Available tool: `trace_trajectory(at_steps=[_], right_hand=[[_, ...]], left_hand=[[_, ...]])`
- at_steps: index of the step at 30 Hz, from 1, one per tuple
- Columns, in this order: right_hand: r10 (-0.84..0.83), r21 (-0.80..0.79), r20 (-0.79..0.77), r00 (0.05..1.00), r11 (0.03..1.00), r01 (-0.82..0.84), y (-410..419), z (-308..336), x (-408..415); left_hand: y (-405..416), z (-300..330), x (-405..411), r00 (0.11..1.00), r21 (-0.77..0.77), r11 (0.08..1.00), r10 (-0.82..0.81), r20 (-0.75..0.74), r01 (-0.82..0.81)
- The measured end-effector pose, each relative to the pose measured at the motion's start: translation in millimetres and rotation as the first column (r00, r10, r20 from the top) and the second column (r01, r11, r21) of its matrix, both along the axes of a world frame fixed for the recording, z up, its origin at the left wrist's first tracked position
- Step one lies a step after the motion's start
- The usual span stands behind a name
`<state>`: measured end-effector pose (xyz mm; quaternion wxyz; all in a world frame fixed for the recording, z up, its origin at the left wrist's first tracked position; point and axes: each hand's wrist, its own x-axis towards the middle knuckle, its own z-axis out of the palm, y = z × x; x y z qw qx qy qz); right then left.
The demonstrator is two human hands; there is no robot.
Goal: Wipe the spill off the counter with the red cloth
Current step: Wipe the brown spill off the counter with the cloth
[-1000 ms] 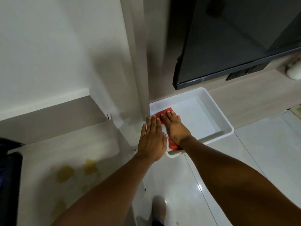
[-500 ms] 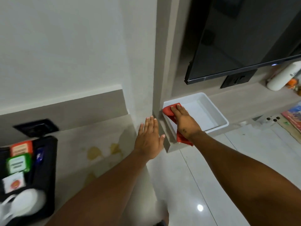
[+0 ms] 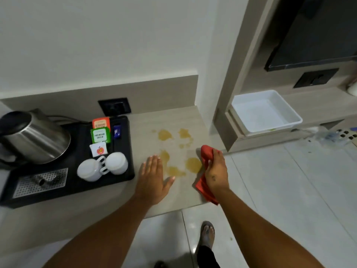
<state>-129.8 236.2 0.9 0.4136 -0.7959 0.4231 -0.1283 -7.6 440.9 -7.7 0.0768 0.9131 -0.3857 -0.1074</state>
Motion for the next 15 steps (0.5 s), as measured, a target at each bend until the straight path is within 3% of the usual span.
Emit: trace_trajectory(at_steps=[3,8,15], right_hand=[[-0.032,-0.015,-0.076,0.997,0.999,0.031,33.0,-21.0,-10.7],[0.045,-0.263,-0.226,0.973,0.959,-0.105,44.4,-34.4,-9.4],[0.047,-0.323,-0.358,0.932,0.931,-0.171,17.9,-44.9,34.6]], left_hand=[[46.8,-23.6,0.7,0.999,0.052,0.999,-0.011,-0.034,0.013],[59.7,-36.4,-0.2,0.999,0.046,0.998,-0.041,-0.015,0.041],[59.6,-39.4,0.4,0.999,0.027,0.999,-0.033,0.015,0.032]])
